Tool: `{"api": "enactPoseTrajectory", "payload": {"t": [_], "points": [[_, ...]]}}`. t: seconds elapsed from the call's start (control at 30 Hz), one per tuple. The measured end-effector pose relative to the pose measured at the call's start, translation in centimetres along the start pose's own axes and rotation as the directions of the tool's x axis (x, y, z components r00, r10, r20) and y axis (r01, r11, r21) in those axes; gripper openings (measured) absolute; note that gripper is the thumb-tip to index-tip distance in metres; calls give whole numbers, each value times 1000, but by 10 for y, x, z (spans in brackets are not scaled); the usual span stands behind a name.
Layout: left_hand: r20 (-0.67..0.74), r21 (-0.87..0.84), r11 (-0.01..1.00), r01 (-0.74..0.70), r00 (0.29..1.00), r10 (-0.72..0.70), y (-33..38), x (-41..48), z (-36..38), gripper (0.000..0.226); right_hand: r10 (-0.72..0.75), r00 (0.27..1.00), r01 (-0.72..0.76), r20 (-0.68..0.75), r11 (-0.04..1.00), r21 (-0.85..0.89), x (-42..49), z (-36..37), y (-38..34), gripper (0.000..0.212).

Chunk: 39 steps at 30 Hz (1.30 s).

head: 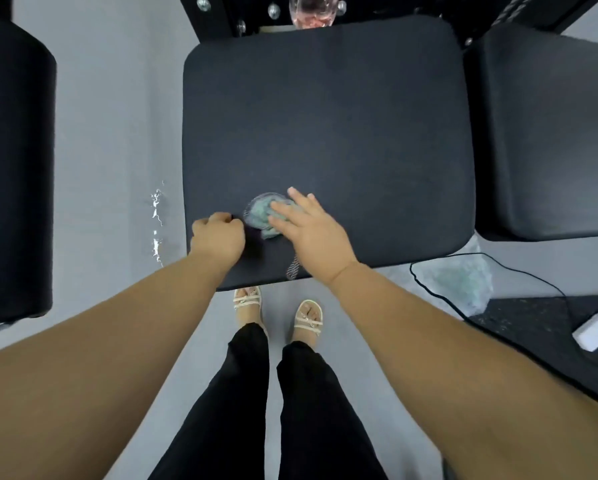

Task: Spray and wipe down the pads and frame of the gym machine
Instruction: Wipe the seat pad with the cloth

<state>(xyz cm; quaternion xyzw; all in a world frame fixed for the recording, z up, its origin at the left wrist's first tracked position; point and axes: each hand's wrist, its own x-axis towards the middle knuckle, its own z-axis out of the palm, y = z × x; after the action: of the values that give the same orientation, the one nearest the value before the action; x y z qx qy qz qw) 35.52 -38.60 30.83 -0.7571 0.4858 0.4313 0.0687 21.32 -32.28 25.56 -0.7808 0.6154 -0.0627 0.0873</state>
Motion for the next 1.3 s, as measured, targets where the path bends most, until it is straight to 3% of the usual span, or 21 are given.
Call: {"api": "enactPoseTrajectory", "payload": {"t": [0.07, 0.13, 0.2, 0.27, 0.3, 0.33, 0.47, 0.53, 0.6, 0.7, 0.77, 0.83, 0.93, 1.03, 1.1, 1.2, 1.3], "points": [[-10, -14, 999, -35, 999, 35, 11, -11, 13, 43, 152, 985, -158, -83, 985, -63, -24, -16, 46, 46], [-40, -28, 997, -73, 997, 72, 26, -22, 25, 44, 358, 905, -377, -229, 925, -42, -49, -30, 85, 44], [-22, -37, 993, -115, 993, 114, 41, -32, 35, 46, 614, 743, -620, -264, 781, 73, -70, -45, 105, 46], [14, -26, 988, -150, 988, 151, 52, -37, 44, 47, 795, 546, -772, -265, 600, 208, -67, -50, 95, 47], [19, -19, 986, -164, 986, 165, 56, -37, 46, 48, 811, 520, -784, -268, 578, 225, -57, -47, 82, 48], [23, -16, 985, -170, 985, 171, 58, -37, 46, 47, 784, 560, -761, -267, 615, 209, -45, -41, 66, 48], [27, 26, 976, -216, 976, 215, 60, -26, 33, 44, 451, 878, -442, -160, 893, 90, -3, -22, 41, 49], [26, 58, 968, -245, 969, 244, 62, -15, 24, 43, 358, 919, -361, -166, 932, 14, 5, -22, 69, 54], [28, 85, 962, -259, 966, 258, 68, 1, 14, 44, 450, 866, -462, -217, 887, -6, 18, -34, 103, 55], [7, 123, 956, -267, 963, 268, 81, 25, 0, 43, 710, 657, -718, -255, 692, 76, 45, -46, 128, 56], [-11, 132, 944, -302, 952, 306, 95, 43, -11, 42, 795, 534, -802, -289, 584, 126, 73, -42, 124, 56], [-7, 150, 924, -353, 934, 358, 111, 63, -21, 41, 803, 537, -799, -260, 582, 147, 107, -39, 114, 53], [34, 182, 902, -392, 919, 393, 133, 89, -36, 42, 697, 697, -682, -166, 717, 146, 153, -30, 95, 49], [80, 225, 885, -407, 913, 399, 149, 112, -49, 43, 499, 859, -491, -115, 866, 92, 170, -25, 97, 49], [110, 225, 873, -433, 901, 419, 156, 122, -57, 43, 387, 903, -387, -188, 921, 40, 170, -27, 118, 35], [143, 231, 851, -472, 881, 451, 166, 133, -64, 43, 534, 800, -546, -274, 837, 36, 164, -39, 153, 30], [148, 210, 842, -497, 867, 475, 177, 141, -67, 43, 773, 569, -763, -280, 623, 172, 182, -39, 147, 34]]}}
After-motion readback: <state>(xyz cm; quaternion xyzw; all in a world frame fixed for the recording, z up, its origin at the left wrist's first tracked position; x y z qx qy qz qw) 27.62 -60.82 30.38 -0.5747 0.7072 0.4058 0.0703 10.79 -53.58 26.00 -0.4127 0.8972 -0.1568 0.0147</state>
